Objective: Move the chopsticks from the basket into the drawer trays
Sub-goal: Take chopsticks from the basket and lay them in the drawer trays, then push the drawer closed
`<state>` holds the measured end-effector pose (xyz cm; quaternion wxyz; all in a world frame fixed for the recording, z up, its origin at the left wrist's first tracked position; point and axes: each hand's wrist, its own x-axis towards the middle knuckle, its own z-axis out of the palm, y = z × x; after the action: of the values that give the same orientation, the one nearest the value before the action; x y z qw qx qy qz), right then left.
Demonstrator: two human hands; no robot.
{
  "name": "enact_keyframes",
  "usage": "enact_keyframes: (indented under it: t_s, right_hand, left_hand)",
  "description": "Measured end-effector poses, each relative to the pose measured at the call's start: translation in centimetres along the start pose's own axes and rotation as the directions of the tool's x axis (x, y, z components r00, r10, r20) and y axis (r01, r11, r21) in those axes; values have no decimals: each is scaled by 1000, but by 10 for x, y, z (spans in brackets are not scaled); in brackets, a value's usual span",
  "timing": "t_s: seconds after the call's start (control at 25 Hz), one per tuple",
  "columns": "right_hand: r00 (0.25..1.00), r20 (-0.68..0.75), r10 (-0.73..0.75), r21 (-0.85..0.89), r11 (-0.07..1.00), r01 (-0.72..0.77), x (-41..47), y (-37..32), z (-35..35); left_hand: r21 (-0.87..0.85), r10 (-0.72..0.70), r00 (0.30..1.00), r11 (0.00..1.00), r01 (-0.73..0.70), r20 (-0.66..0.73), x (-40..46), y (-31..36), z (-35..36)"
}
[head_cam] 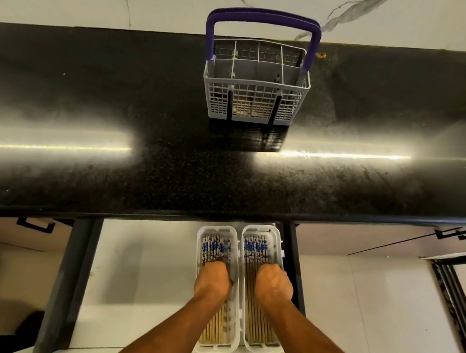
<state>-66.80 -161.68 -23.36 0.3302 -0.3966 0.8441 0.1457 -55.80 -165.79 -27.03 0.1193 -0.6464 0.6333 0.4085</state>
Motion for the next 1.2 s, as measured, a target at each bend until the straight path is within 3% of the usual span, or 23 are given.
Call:
enact_keyframes:
  t_s: [0.2, 0.28, 0.36, 0.44, 0.52, 0.64, 0.76, 0.8, 0.88, 0.96, 1.0, 1.04, 1.08, 1.2]
  right_hand:
    - [985, -112, -129, 64, 988, 137, -13, 16, -19]
    - [969, -151, -195, 131, 968, 215, -28, 36, -27]
    - [948, -133, -290, 144, 940, 308, -54, 64, -35]
    - [920, -69, -386, 129, 911, 392, -85, 92, -42]
    - [896, 51, -440, 104, 895, 434, -109, 115, -41]
    - [842, 233, -487, 11, 867, 499, -116, 132, -27]
    - [830, 307, -466, 1, 872, 490, -115, 133, -28]
    - [833, 317, -453, 2, 879, 477, -113, 135, -28]
    - [848, 255, -465, -10, 876, 483, -108, 139, -21]
    - [855, 126, -504, 28, 863, 505, -108, 141, -16]
    - [832, 58, -551, -21, 833, 553, -104, 143, -9]
    - [801, -18, -598, -166, 792, 588, -95, 147, -4]
    - [814, -90, -574, -184, 813, 553, -92, 146, -6]
    - [840, -142, -524, -175, 848, 499, -73, 140, -4]
  left_hand:
    - [-90, 161, 984, 982, -168, -83, -21, -10, -38]
    - [-130, 250, 966, 958, -256, -63, -47, -27, -62]
    - [-65, 347, 937, 937, -344, 47, -79, -58, -83]
    - [53, 370, 903, 920, -389, 220, -108, -92, -94]
    - [163, 287, 889, 918, -362, 357, -124, -125, -92]
    - [162, 272, 877, 919, -358, 395, -130, -163, -87]
    - [216, 390, 880, 866, -450, 271, -134, -187, -84]
    - [260, 394, 867, 841, -474, 305, -129, -191, -82]
    - [277, 349, 871, 849, -450, 346, -123, -195, -77]
    - [200, 388, 899, 883, -426, 203, -118, -199, -77]
    - [200, 446, 879, 858, -474, 171, -114, -200, -84]
    - [325, 474, 870, 808, -492, 139, -110, -200, -93]
    - [396, 450, 887, 799, -453, 105, -106, -191, -102]
    - [386, 511, 858, 784, -486, 42, -96, -178, -109]
